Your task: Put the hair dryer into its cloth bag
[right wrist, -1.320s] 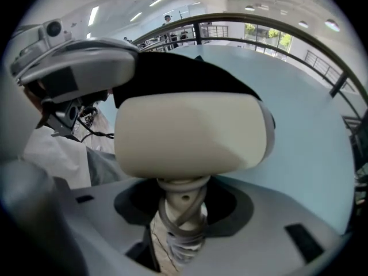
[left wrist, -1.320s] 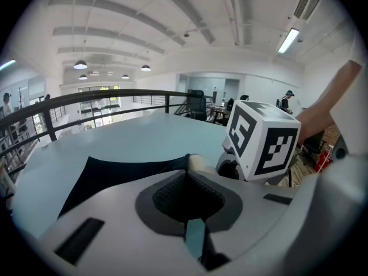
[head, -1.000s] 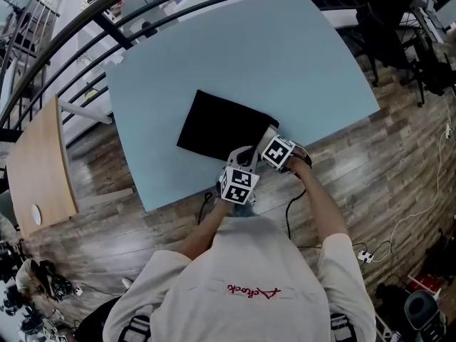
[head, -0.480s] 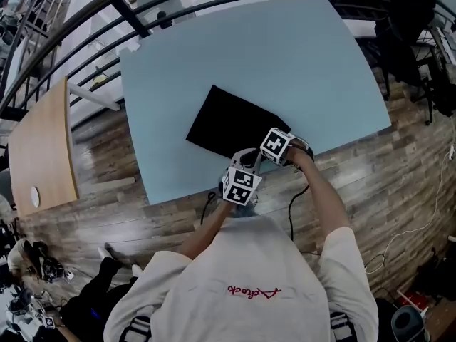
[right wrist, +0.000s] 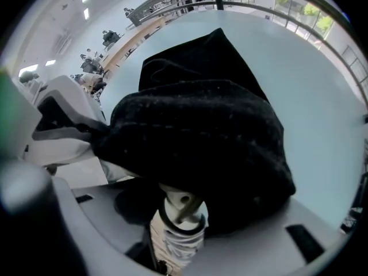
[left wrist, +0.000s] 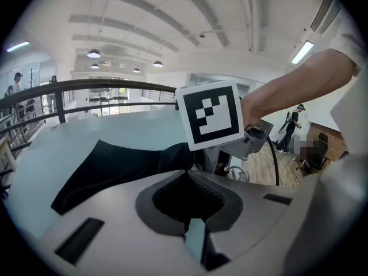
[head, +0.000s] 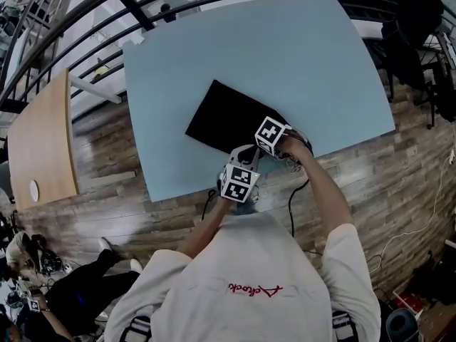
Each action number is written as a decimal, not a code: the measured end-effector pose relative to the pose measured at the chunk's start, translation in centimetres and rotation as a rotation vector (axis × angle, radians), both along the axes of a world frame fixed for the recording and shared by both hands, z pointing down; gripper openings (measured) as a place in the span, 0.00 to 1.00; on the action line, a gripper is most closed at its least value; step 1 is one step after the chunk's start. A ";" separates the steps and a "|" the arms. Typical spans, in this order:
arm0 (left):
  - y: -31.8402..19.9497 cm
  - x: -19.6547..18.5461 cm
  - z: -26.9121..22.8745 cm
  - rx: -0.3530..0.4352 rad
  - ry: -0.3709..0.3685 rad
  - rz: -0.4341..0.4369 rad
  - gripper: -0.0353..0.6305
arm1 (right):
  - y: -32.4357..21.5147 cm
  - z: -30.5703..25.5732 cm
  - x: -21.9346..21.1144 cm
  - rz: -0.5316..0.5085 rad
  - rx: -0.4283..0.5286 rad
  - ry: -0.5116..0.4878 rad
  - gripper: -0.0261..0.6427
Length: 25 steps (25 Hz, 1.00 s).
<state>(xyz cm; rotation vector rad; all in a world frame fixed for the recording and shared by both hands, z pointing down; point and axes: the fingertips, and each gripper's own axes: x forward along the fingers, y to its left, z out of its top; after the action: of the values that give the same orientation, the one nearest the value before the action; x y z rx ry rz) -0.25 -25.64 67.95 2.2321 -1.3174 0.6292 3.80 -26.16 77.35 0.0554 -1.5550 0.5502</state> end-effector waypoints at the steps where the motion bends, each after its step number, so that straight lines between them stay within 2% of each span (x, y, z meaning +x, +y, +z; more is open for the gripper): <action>1: -0.1 0.0 0.0 0.003 0.002 -0.002 0.07 | 0.1 -0.3 -0.2 -0.009 -0.008 0.004 0.37; 4: -0.4 -0.2 -0.2 0.008 0.005 -0.007 0.07 | -0.3 -0.6 -0.6 -0.028 0.002 0.027 0.37; 10: -0.2 -1.1 -0.2 -0.001 0.015 -0.014 0.07 | -1.7 0.1 -2.2 -0.094 0.095 0.038 0.37; 16: 0.2 -2.6 0.6 -0.021 0.027 -0.027 0.07 | -1.7 1.0 -4.1 -0.094 0.153 -0.030 0.37; 23: 0.8 -2.2 0.8 -0.039 0.032 0.008 0.07 | -1.4 1.0 -4.5 -0.093 0.248 -0.135 0.37; 25: 0.9 -2.0 0.8 -0.040 0.030 0.015 0.07 | -1.4 0.4 -4.2 -0.088 0.258 -0.184 0.46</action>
<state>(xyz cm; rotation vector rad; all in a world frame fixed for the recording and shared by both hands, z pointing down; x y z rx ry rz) -2.26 -24.73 68.72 2.2126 -1.2638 0.6198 -0.42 -27.56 77.75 0.1350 -1.7931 0.2893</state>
